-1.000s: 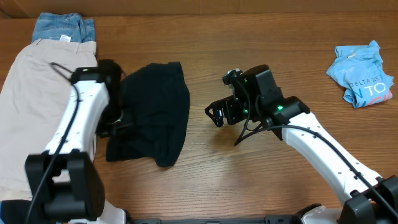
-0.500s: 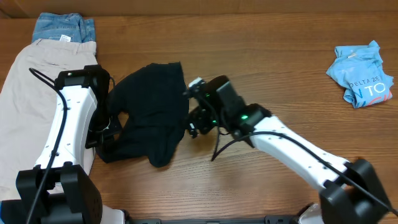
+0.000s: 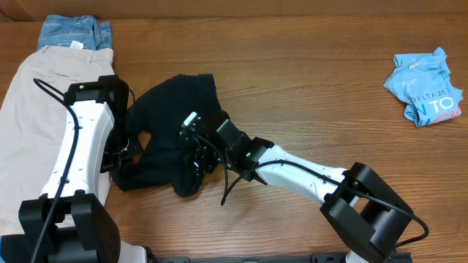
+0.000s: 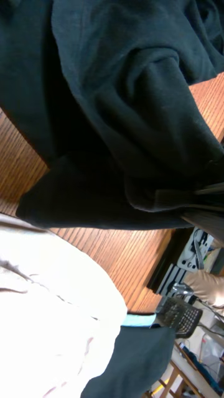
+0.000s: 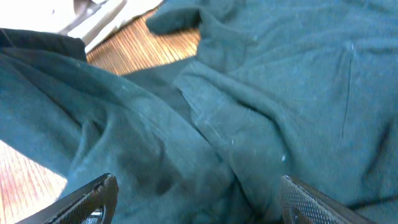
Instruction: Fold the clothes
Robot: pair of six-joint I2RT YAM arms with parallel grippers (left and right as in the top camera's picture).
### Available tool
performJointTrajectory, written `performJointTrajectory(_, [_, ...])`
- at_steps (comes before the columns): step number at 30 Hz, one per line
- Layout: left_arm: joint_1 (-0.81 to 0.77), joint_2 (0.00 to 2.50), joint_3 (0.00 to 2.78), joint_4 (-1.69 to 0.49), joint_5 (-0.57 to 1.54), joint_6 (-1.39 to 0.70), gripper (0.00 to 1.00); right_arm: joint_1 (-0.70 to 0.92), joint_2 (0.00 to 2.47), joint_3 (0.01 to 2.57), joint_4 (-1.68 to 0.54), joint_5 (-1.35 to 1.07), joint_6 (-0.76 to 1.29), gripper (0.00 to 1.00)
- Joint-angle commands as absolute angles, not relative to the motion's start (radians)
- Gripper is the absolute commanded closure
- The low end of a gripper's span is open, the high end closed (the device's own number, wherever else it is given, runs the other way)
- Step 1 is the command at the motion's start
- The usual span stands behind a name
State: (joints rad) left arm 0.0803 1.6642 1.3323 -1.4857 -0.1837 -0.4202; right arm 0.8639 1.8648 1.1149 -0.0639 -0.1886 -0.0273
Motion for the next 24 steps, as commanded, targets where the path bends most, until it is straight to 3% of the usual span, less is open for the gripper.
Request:
performJointTrajectory(1, [0.078,1.648,1.344,-1.484,-0.186,-0.430,0.95,0.868,1.873,1.137,-0.060,-0.131,-0.035,0.15])
performJointTrajectory(14, [0.078,1.648,1.344,-1.465,-0.186,-0.430,0.93,0.868,1.968,1.139,-0.181,-0.134,-0.034,0.10])
performJointTrajectory(18, [0.078,1.648,1.344,-1.464,-0.186,-0.430,0.93,0.855,1.968,1.139,-0.206,-0.131,-0.034,0.23])
performJointTrajectory(24, [0.078,1.648,1.344,-1.458,-0.186,-0.426,0.93,0.822,1.968,1.139,-0.204,-0.132,-0.025,0.57])
